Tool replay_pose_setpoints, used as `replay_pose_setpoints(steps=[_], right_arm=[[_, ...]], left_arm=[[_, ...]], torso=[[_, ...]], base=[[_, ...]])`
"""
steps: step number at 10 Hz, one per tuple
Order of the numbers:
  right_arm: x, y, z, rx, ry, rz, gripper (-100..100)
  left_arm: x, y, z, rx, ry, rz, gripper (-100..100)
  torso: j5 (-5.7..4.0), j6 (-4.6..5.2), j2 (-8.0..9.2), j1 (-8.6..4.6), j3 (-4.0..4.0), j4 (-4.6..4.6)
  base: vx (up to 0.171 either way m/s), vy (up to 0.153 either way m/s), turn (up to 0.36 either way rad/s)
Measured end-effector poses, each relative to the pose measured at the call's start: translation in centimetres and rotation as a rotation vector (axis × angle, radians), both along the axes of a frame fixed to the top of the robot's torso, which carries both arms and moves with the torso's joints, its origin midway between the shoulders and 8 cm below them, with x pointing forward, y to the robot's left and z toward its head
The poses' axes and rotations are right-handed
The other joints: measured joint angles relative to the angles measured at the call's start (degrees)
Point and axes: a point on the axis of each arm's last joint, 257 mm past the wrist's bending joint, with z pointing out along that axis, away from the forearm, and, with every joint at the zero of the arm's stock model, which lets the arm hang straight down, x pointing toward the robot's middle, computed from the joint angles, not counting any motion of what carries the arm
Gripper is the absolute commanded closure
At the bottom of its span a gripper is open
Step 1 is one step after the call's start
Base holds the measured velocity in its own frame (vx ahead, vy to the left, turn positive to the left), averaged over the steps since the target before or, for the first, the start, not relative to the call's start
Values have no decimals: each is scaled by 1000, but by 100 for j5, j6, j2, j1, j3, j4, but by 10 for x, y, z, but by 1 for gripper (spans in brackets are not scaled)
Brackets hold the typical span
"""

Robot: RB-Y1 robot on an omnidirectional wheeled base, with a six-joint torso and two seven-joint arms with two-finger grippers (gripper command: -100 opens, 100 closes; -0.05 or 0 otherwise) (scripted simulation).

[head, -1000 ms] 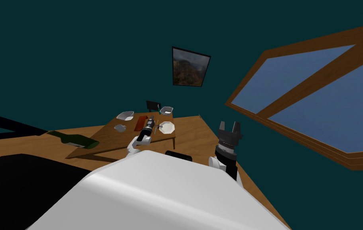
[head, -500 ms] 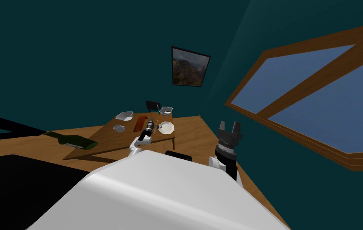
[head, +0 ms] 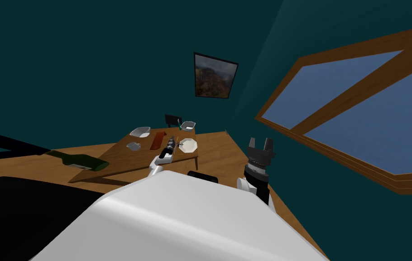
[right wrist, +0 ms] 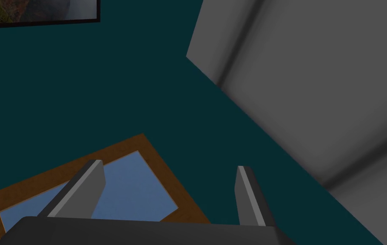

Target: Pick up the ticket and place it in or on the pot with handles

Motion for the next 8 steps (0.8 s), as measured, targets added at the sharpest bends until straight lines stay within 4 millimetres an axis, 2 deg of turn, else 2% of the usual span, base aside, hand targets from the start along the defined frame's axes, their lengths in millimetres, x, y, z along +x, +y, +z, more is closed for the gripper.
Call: replay_pose_setpoints(steps=[2,8], right_arm=[[0,0,0,0,0,0,0],[0,0,0,0,0,0,0]], left_arm=[[-2,-2,-24,-33,54,23,-100],[-10,4,-70,-97,158,66,-100]], torso=[[0,-1,1,2,0,0],[1,-1,3,6,2,0]], base=[[18,-6,-5],[18,-2,-4]])
